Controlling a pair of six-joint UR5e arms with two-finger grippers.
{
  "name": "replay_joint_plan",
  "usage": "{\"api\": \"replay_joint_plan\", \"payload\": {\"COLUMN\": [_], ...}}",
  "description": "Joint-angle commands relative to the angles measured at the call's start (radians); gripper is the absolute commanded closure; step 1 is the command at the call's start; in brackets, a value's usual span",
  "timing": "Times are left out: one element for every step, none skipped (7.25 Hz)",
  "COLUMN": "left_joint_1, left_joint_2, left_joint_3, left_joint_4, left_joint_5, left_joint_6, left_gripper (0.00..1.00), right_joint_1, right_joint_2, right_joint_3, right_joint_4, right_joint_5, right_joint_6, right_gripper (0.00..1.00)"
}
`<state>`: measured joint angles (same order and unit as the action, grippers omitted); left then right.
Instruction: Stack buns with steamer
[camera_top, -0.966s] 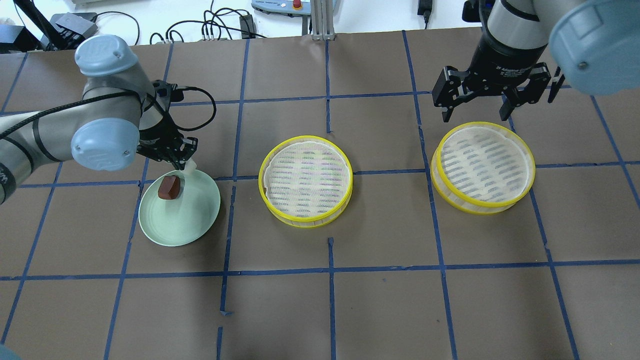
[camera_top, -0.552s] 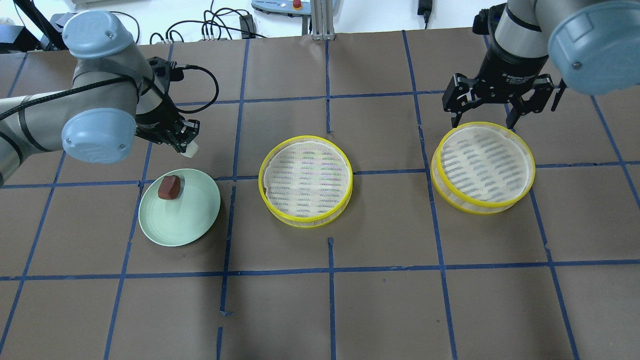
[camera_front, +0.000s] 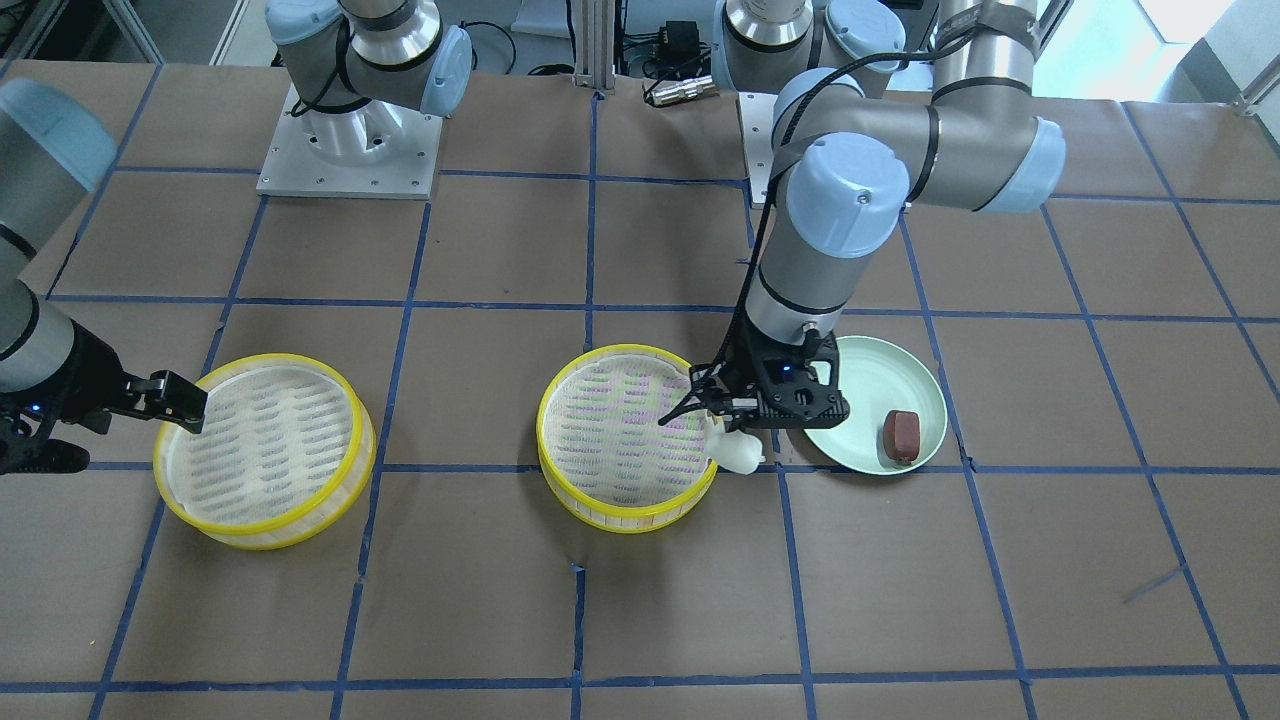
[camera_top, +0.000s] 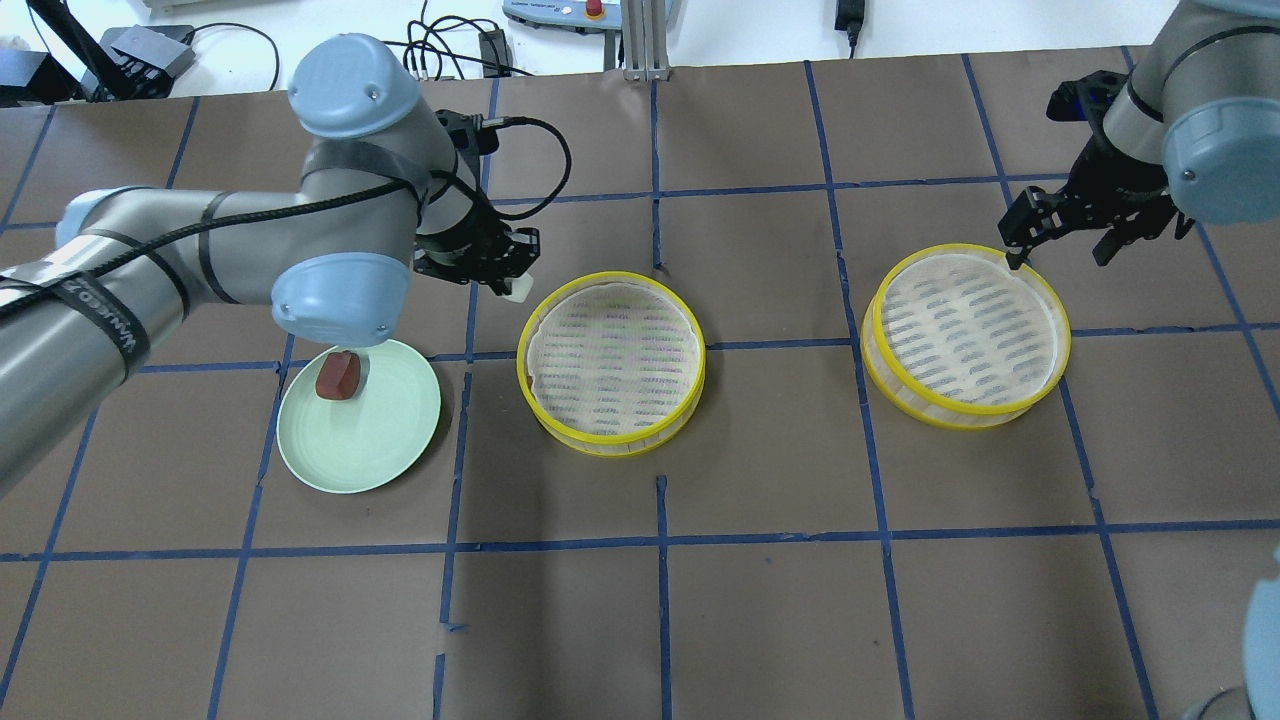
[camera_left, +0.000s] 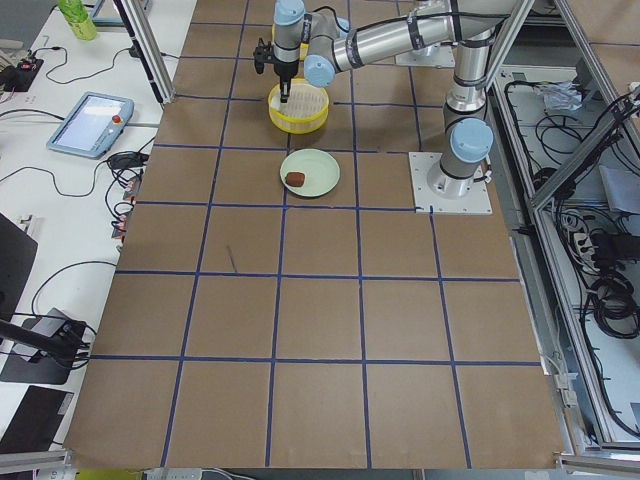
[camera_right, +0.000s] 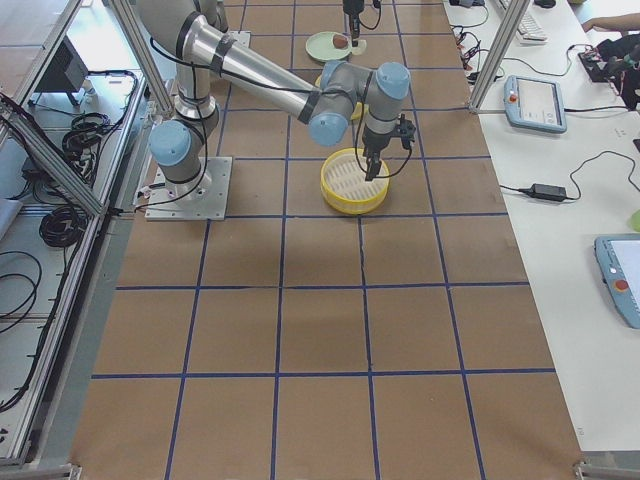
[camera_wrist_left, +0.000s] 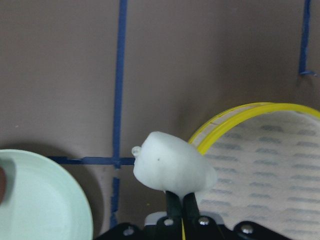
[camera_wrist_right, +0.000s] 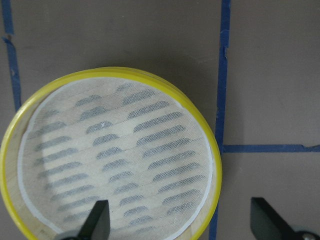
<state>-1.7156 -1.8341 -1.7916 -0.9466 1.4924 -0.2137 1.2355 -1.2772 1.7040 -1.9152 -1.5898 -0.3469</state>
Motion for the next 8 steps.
{"api": "replay_joint_plan", "payload": {"left_joint_1": [-0.074,-0.076,-0.078,-0.084,-0.096,-0.105,-0.099,-0.072], "left_joint_2": [-0.071,-0.083,-0.086,-0.086,-0.085,-0.079,-0.048,-0.018], "left_joint_3": [0.000,-0.005,-0.020,-0.022,-0.022,-0.022,-0.003,0.000], "left_joint_4": [0.110,0.117,0.115,0.114,0.112,0.111,0.109,0.101], "left_joint_5": [-0.017,-0.017,-0.018,-0.018,-0.018,-0.012,-0.003,0.000], "left_joint_6": [-0.113,-0.115,-0.116,-0.121,-0.157,-0.161,-0.127,-0.051], "left_gripper": [0.99,0.97,0.46,0.04,0.00,0.00,0.00,0.00], "right_joint_1": [-0.016,-0.019,-0.033,-0.047,-0.050,-0.051,-0.050,-0.051], "right_joint_2": [0.050,0.064,0.068,0.097,0.110,0.111,0.110,0.108], "right_joint_3": [0.022,0.066,0.098,0.121,0.126,0.137,0.137,0.137], "right_joint_4": [-0.095,-0.169,-0.192,-0.202,-0.221,-0.223,-0.223,-0.220], "right_joint_5": [-0.043,-0.079,-0.076,-0.065,-0.067,-0.065,-0.065,-0.065], "right_joint_6": [-0.029,-0.085,-0.090,-0.090,-0.098,-0.096,-0.096,-0.096], "right_gripper": [0.03,0.03,0.03,0.03,0.11,0.12,0.38,0.63]}}
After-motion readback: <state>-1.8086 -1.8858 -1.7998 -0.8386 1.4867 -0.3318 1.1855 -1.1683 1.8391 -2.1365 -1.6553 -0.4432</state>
